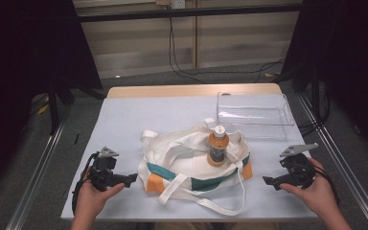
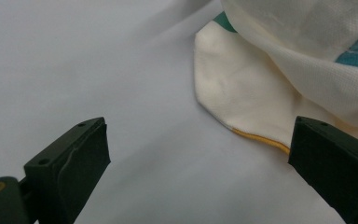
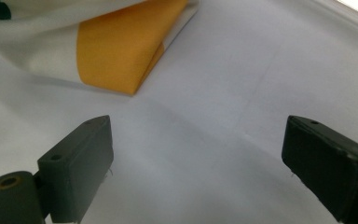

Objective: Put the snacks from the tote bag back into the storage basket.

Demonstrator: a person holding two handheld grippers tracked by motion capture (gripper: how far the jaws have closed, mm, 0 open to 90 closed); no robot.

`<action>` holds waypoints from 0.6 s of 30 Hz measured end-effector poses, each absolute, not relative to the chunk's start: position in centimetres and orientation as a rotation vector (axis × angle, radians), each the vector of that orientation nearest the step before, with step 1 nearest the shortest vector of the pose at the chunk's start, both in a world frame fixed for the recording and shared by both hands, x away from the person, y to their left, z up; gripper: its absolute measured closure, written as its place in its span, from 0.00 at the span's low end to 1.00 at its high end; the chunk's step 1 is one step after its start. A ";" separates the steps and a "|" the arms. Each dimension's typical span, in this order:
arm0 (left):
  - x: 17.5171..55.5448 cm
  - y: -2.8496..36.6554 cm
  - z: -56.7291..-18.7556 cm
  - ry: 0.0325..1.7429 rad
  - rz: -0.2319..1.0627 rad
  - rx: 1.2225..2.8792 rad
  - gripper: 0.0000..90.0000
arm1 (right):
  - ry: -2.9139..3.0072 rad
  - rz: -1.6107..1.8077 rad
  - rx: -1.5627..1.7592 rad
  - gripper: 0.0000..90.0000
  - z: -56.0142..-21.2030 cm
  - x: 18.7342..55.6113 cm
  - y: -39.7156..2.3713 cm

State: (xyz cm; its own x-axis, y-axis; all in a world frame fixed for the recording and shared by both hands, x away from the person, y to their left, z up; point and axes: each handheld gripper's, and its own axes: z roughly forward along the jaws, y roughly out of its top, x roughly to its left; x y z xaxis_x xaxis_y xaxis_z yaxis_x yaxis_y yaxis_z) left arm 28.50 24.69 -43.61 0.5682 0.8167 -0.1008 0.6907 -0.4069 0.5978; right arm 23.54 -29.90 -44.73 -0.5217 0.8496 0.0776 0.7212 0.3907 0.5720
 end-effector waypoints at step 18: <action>28.8 25.4 -44.2 1.233 0.257 2.213 0.05 | 2.553 0.654 1.336 0.10 -42.7 25.8 -28.7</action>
